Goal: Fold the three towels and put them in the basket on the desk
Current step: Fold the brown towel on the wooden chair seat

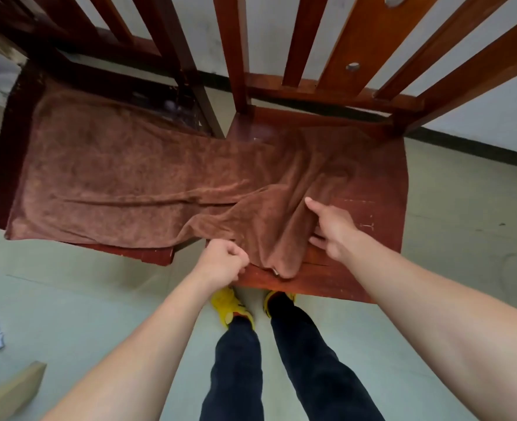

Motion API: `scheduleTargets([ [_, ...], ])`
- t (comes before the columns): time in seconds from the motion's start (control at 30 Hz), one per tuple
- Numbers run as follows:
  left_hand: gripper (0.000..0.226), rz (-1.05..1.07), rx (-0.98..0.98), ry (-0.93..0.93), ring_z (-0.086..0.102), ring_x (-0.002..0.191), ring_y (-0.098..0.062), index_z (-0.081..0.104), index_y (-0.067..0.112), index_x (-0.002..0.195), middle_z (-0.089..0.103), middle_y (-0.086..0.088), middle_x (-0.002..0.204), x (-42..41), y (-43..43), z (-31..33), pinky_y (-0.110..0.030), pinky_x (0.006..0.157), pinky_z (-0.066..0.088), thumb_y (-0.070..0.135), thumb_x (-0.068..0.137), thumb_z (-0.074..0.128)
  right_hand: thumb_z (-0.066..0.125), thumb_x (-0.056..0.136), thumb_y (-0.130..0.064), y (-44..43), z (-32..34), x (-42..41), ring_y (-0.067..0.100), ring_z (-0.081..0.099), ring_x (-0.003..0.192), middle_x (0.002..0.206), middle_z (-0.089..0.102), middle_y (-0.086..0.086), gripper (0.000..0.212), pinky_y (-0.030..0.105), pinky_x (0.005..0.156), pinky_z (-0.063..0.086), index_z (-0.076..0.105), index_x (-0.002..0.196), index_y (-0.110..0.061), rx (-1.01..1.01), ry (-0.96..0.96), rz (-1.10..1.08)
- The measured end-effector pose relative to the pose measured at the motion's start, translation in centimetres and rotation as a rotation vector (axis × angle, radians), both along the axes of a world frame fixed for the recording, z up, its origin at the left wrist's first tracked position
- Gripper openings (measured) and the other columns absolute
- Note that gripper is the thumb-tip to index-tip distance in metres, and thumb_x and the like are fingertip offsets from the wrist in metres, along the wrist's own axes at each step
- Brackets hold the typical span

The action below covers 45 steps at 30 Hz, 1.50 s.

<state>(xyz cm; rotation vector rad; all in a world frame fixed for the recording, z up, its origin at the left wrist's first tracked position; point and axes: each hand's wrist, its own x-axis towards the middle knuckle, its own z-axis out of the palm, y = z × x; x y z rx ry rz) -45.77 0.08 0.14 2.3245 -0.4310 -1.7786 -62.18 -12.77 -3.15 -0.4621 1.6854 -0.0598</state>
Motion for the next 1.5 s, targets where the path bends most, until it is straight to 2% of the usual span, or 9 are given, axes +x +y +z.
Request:
scheduleTargets([
  [0.13,0.024,-0.389,-0.273,-0.571,0.053,0.107,-0.027,0.064,0.019,0.109,0.057,-0.006,0.110,2.6,0.1,-1.8,-0.039,0.084,0.047,0.018,0.086,0.057,0.066,0.086,-0.029,-0.7,-1.3,0.6,0.020,0.067,0.090,0.110,0.069,0.005,0.035,0.033,0.069,0.053,0.059,0.118,-0.017,-0.154,0.022,-0.145],
  [0.37,0.032,-0.899,-0.092,-0.489,0.048,0.113,-0.030,0.063,0.023,0.118,0.052,-0.008,0.119,1.7,0.4,-2.3,-0.041,0.091,0.042,0.028,0.089,0.049,0.075,0.082,-0.036,1.9,0.6,-6.8,0.023,0.060,0.102,0.110,0.063,0.001,0.042,0.029,0.091,0.044,0.058,0.114,-0.013,-0.412,0.380,0.473],
  [0.5,0.031,-1.052,0.054,-0.299,0.053,0.114,-0.030,0.057,0.016,0.116,0.056,-0.009,0.123,0.2,1.4,-2.1,-0.039,0.090,0.043,0.033,0.091,0.051,0.072,0.061,-0.070,2.4,1.3,-11.1,0.032,0.062,0.110,0.121,0.065,0.007,0.083,0.042,0.093,0.050,0.051,0.120,-0.016,-0.084,0.494,0.952],
  [0.6,0.026,-0.964,-0.013,-0.326,0.059,0.107,-0.030,0.061,0.018,0.108,0.062,-0.007,0.114,0.8,0.4,-1.8,-0.036,0.083,0.045,0.033,0.090,0.051,0.064,0.073,-0.071,-0.5,2.0,-10.7,0.032,0.063,0.108,0.118,0.065,0.006,0.070,0.041,0.088,0.051,0.048,0.118,-0.020,-0.160,0.648,1.041],
  [0.73,0.017,-0.754,-0.425,-0.587,0.056,0.100,-0.031,0.061,0.015,0.099,0.053,-0.005,0.099,3.0,-3.9,-1.6,-0.039,0.074,0.045,0.023,0.090,0.051,0.065,0.087,-0.044,-6.2,1.1,-8.0,0.035,0.060,0.109,0.118,0.064,0.011,0.046,0.042,0.092,0.048,0.054,0.123,-0.018,-0.554,0.672,0.739],
  [0.87,0.027,-0.709,-0.601,-0.717,0.048,0.108,-0.032,0.063,0.014,0.114,0.052,-0.010,0.115,5.1,-10.3,-3.3,-0.045,0.082,0.049,0.016,0.089,0.051,0.074,0.077,-0.029,-9.5,-0.9,-6.1,0.035,0.063,0.101,0.112,0.066,0.011,0.045,0.041,0.089,0.052,0.057,0.117,-0.015,-0.444,0.572,0.703],
  [1.0,0.039,-0.841,-0.548,-0.695,0.046,0.115,-0.035,0.054,0.018,0.129,0.050,-0.013,0.124,4.4,-14.4,-5.0,-0.047,0.090,0.044,0.021,0.090,0.055,0.073,0.079,-0.028,-9.6,-1.4,-6.4,0.030,0.064,0.078,0.090,0.069,0.011,0.019,0.035,0.071,0.053,0.067,0.085,-0.011,-0.421,0.561,0.671],
  [1.2,0.018,-0.628,-0.468,-0.762,0.057,0.105,-0.037,0.064,0.017,0.103,0.064,-0.014,0.109,5.5,-16.7,-5.9,-0.042,0.081,0.046,0.025,0.090,0.057,0.071,0.085,-0.028,-12.8,-1.3,-8.9,0.025,0.064,0.072,0.092,0.067,0.008,0.015,0.040,0.069,0.057,0.060,0.087,-0.018,-0.524,0.531,0.223],
  [1.5,0.024,-0.439,-0.447,-0.758,0.055,0.109,-0.036,0.061,0.017,0.112,0.057,-0.013,0.117,10.8,-13.9,-1.5,-0.042,0.083,0.045,0.024,0.089,0.059,0.068,0.084,-0.031,-9.8,1.5,-5.4,0.031,0.058,0.108,0.118,0.059,0.011,0.044,0.045,0.093,0.050,0.055,0.124,-0.019,-0.701,0.647,0.644],
])
